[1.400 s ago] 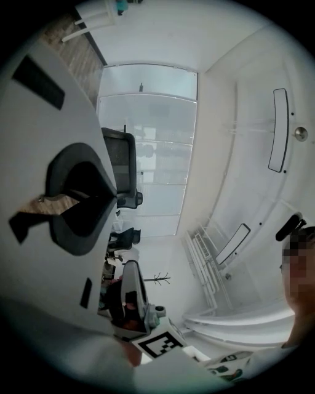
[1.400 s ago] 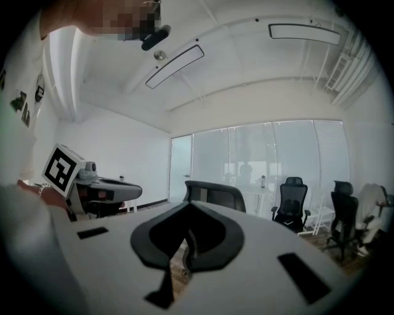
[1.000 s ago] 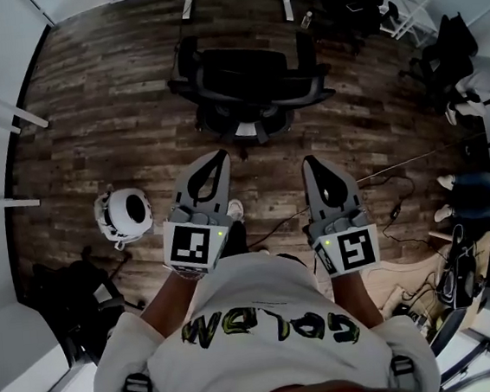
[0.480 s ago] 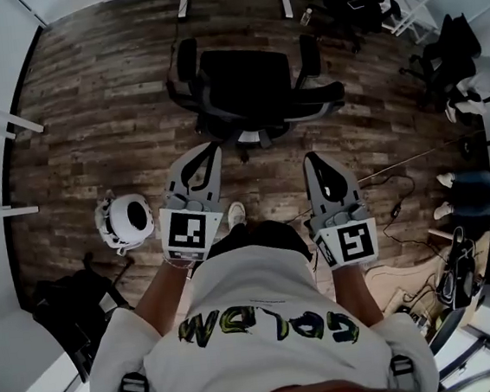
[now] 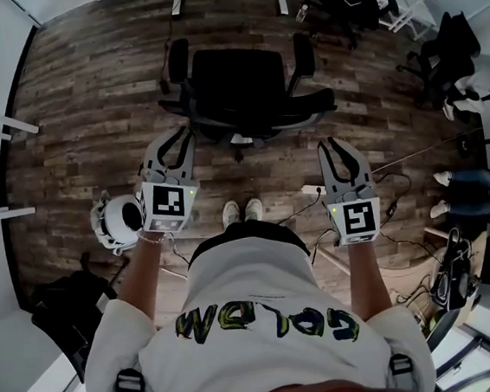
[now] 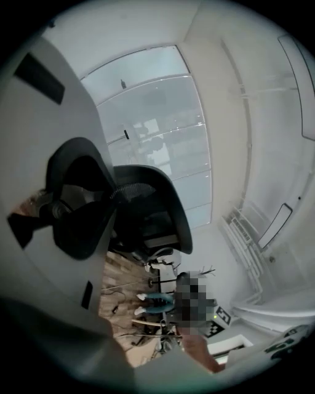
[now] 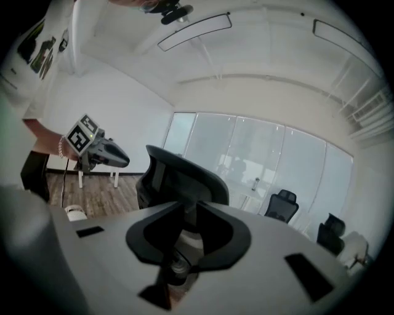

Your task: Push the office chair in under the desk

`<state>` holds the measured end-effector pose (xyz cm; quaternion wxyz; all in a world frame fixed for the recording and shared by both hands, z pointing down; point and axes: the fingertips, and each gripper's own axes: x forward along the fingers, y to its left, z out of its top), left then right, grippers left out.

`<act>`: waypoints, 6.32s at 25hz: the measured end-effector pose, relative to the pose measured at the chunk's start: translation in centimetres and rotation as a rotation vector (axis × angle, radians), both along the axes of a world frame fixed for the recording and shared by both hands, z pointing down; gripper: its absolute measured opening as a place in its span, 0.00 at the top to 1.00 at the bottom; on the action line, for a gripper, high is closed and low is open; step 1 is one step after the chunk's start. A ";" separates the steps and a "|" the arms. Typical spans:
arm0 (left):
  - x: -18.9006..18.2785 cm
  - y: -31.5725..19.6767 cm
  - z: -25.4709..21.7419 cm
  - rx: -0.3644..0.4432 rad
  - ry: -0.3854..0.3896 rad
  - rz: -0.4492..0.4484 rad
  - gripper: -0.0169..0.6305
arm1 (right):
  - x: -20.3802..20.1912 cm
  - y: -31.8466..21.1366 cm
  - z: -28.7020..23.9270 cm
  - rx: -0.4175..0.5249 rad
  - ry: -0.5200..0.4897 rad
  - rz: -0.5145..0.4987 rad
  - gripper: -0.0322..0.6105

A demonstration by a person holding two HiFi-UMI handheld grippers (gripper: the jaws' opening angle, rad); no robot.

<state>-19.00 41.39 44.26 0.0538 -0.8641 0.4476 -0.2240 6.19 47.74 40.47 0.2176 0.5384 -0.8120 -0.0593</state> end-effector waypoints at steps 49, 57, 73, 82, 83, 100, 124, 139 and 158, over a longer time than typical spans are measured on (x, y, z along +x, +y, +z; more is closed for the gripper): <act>-1.5 -17.6 16.3 -0.073 -0.769 0.363 0.66 | 8.7 -18.0 18.9 -0.298 0.742 -0.214 0.64; -0.9 -21.8 16.4 -0.077 -0.789 0.354 0.66 | 9.5 -22.1 19.0 -0.293 0.739 -0.209 0.64; 1.8 -33.9 17.0 -0.100 -0.841 0.318 0.65 | 12.1 -34.2 18.9 -0.278 0.710 -0.235 0.63; 2.9 -40.4 17.4 -0.149 -0.863 0.278 0.65 | 13.4 -40.8 19.0 -0.267 0.709 -0.257 0.64; 3.0 -41.0 17.4 -0.150 -0.861 0.273 0.65 | 13.6 -41.5 19.0 -0.264 0.710 -0.258 0.64; 4.7 -51.6 17.5 -0.164 -0.851 0.223 0.64 | 15.3 -52.0 19.1 -0.265 0.712 -0.267 0.63; 7.0 -71.7 17.6 -0.133 -0.851 0.277 0.65 | 17.3 -71.3 19.6 -0.302 0.723 -0.259 0.64; 8.5 -83.8 17.3 -0.103 -0.847 0.307 0.65 | 18.6 -82.7 19.7 -0.332 0.726 -0.215 0.63; 10.8 -96.7 17.2 -0.085 -0.829 0.287 0.65 | 21.0 -96.4 19.9 -0.299 0.711 -0.229 0.63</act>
